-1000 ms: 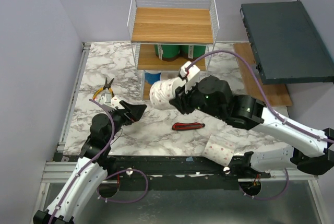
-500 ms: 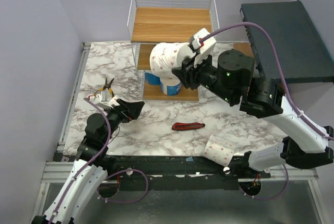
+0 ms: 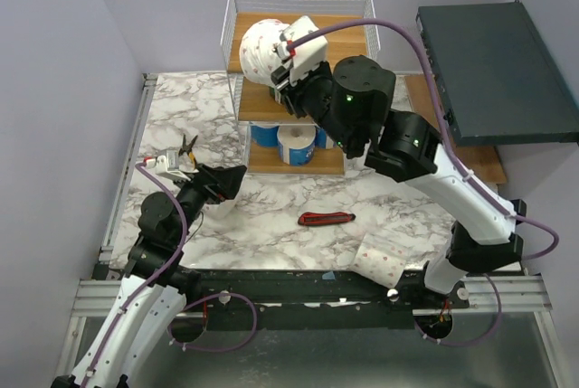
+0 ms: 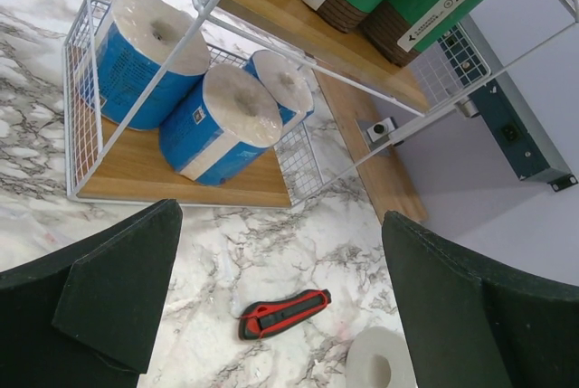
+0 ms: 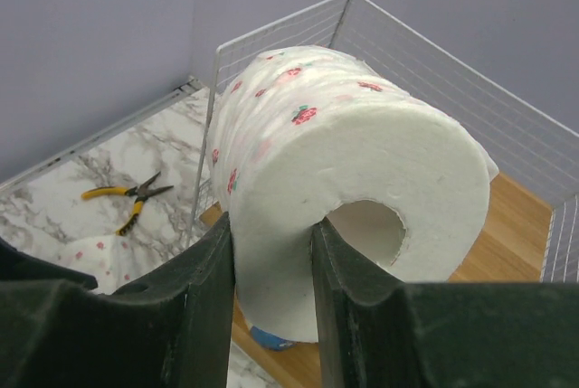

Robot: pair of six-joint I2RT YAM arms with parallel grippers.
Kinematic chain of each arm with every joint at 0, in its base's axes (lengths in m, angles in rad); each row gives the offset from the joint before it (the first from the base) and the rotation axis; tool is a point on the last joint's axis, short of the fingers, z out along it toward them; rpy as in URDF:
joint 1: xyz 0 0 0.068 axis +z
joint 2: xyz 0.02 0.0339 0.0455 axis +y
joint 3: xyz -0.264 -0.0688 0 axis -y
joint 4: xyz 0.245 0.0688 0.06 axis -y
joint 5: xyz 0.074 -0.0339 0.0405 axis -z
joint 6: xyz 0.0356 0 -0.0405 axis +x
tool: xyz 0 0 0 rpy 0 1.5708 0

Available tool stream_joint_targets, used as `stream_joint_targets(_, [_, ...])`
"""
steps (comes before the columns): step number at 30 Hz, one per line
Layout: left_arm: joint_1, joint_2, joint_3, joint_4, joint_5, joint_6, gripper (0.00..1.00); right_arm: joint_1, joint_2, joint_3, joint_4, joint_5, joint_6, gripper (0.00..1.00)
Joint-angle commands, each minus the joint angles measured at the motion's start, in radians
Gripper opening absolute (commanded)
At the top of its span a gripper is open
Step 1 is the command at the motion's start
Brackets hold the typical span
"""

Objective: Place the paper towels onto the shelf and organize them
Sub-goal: Place the paper towel at the center of the board.

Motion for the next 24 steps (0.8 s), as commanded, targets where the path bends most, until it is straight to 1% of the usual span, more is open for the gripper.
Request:
stream_joint_targets(1, [-0.004,-0.015,0.024,-0.015,-0.020,0.019,0.97,0.004,0.059,0.085,0.109,0.058,-0.111,0.31])
stream_joint_targets(8, [-0.004,-0.032,0.001,-0.003,-0.030,0.008,0.97,0.004,0.112,0.060,0.196,0.138,-0.181,0.31])
stream_joint_targets(17, [-0.004,-0.005,0.041,0.014,-0.036,0.024,0.97,0.004,0.126,0.068,0.214,0.156,-0.184,0.32])
stream_joint_targets(20, [-0.004,0.002,0.046,0.022,-0.035,0.021,0.97,0.005,0.105,0.053,0.224,0.157,-0.159,0.32])
stream_joint_targets(22, [-0.004,0.003,0.047,0.029,-0.038,0.021,0.97,0.005,0.081,0.047,0.222,0.123,-0.120,0.31])
stream_joint_targets(24, [-0.004,0.001,0.051,0.039,-0.041,0.021,0.97,0.004,0.065,0.068,0.172,0.073,-0.061,0.31])
